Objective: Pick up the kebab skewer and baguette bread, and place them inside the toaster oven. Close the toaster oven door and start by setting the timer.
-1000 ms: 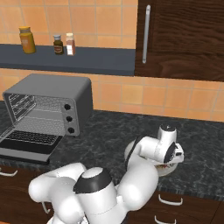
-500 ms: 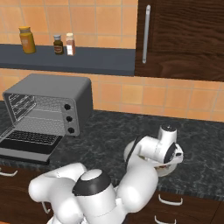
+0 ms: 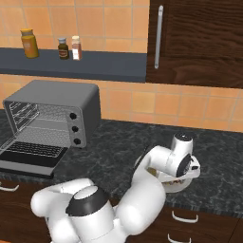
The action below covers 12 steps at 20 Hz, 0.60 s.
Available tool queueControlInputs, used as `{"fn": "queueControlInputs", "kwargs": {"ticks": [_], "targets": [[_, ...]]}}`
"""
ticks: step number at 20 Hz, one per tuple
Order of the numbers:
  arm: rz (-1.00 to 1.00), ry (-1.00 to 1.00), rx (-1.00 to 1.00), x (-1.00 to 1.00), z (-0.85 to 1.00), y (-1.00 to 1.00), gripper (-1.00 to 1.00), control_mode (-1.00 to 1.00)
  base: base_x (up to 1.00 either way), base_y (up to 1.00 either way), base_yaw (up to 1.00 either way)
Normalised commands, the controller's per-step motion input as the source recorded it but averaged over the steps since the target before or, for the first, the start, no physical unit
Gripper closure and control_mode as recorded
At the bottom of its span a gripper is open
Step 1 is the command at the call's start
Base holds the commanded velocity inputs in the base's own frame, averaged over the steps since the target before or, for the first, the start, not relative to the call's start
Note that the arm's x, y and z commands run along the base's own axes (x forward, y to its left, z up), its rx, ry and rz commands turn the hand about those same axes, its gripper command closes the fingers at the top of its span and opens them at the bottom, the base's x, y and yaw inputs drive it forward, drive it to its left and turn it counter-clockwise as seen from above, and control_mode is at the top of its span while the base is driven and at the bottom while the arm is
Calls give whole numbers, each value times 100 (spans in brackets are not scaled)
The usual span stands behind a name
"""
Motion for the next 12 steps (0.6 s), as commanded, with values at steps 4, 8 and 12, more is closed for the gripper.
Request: {"fn": "queueControlInputs", "kwargs": {"ticks": [4, 8, 12], "targets": [[-28, 0, 0, -75, 67, 58, 100, -100, 0, 0, 0], [-27, -3, 0, -41, 63, 96, 100, -100, 0, 0, 0], [-6, -15, 0, -8, 57, 100, 100, -100, 0, 0, 0]]}}
